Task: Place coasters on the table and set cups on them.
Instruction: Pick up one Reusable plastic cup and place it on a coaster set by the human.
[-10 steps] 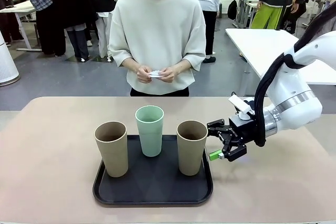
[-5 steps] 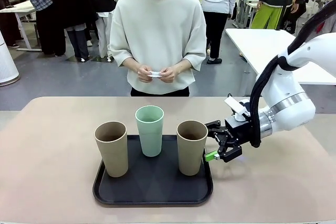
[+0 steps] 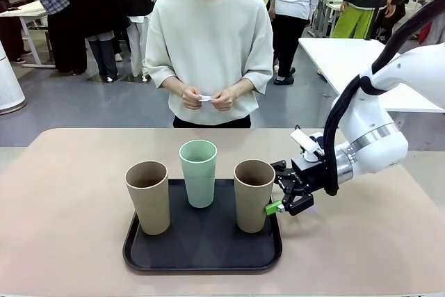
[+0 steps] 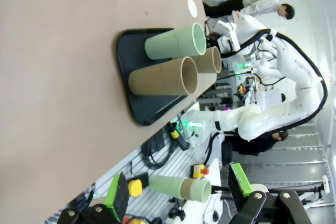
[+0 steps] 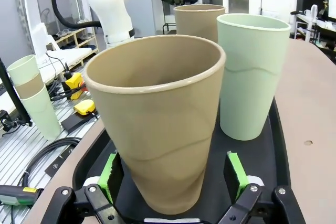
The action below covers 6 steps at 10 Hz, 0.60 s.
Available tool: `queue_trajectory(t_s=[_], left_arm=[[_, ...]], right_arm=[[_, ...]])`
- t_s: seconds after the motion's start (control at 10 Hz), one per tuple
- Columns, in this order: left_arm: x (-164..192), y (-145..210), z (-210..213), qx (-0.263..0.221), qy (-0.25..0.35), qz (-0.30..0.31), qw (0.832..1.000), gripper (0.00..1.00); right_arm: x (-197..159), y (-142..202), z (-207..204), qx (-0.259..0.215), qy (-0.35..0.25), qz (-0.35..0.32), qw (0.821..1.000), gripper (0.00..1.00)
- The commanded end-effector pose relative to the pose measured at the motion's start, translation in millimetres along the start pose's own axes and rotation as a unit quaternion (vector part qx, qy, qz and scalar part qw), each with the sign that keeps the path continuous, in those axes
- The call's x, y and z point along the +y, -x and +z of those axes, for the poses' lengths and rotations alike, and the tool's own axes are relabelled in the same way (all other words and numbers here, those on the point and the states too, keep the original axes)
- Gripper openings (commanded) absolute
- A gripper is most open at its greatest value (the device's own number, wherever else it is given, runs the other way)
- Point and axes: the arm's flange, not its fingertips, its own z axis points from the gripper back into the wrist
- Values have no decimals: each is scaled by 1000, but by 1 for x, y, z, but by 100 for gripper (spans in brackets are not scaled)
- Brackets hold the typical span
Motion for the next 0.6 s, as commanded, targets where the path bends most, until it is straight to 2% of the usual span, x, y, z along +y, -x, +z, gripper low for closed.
queue_trajectory(t_s=[0.0, 0.5], left_arm=[[-1, 1, 1, -1, 4, -4, 1000, 100], [-1, 1, 1, -1, 4, -4, 1000, 100]], right_arm=[[-9, 5, -11, -6, 19, 6, 1000, 100], [-17, 7, -27, 1, -2, 0, 1000, 100]])
